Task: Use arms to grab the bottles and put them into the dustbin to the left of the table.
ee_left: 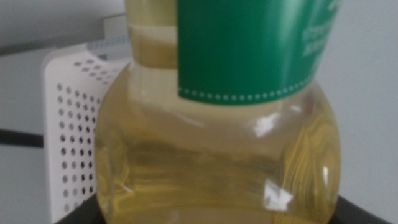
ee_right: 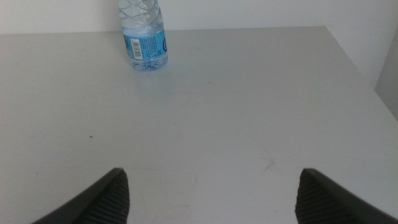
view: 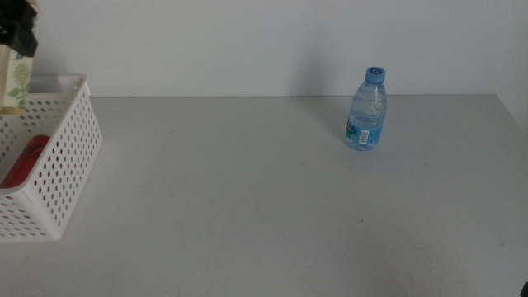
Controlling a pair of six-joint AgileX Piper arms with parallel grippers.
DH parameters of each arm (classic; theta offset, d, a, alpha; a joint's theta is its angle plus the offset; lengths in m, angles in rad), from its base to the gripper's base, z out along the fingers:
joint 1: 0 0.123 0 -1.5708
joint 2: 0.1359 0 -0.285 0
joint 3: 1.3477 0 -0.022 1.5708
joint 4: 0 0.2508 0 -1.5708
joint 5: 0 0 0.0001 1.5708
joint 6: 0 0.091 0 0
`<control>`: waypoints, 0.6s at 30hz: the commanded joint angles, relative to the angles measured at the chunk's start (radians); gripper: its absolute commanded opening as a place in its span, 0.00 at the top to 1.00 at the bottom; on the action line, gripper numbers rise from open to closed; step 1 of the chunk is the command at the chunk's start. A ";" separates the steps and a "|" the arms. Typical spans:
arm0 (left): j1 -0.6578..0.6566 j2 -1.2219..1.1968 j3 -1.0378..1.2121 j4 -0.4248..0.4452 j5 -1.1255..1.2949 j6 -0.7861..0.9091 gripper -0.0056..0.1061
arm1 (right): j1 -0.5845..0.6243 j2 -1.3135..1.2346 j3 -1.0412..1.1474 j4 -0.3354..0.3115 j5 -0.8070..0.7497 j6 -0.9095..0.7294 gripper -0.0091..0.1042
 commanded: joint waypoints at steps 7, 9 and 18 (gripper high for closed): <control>0.190 0.073 -0.058 -0.136 0.024 0.079 0.96 | 0.003 -0.022 -0.010 -0.011 -0.073 -0.004 0.09; 0.215 0.104 -0.058 -0.158 0.026 0.078 0.96 | 0.003 -0.022 -0.010 -0.011 -0.073 -0.004 0.09; 0.221 0.242 -0.057 -0.168 0.016 0.079 0.95 | 0.003 -0.022 -0.010 -0.011 -0.073 -0.004 0.09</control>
